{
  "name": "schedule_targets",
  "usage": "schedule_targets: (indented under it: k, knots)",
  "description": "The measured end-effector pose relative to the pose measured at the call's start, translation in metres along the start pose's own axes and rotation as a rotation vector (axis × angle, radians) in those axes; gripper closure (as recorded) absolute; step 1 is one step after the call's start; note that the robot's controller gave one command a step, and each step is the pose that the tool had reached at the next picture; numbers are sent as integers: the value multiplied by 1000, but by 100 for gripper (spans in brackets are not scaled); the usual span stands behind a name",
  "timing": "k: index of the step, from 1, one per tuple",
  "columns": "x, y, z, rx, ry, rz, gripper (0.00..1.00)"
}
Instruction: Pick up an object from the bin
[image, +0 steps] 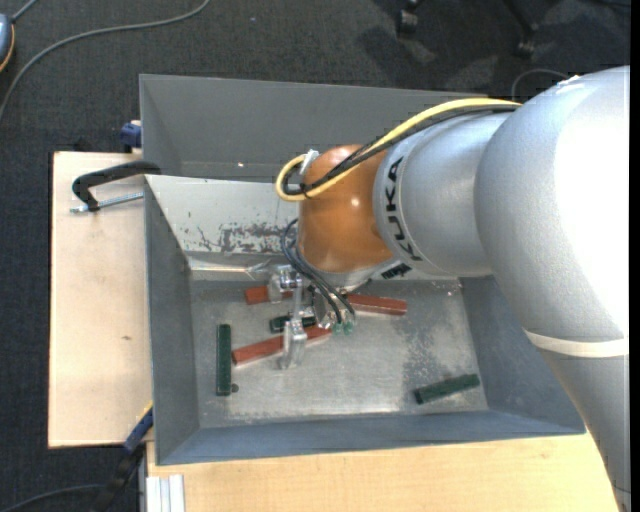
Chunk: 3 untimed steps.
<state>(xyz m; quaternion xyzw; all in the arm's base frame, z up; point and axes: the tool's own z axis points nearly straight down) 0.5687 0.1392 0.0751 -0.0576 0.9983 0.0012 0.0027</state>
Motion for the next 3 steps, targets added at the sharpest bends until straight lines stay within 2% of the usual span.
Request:
schedule_targets:
  k: [1,3]
  knots:
    - [-3,1,-4,-2,-9,0,100]
    - [-8,2,-78,0,-4,2,100]
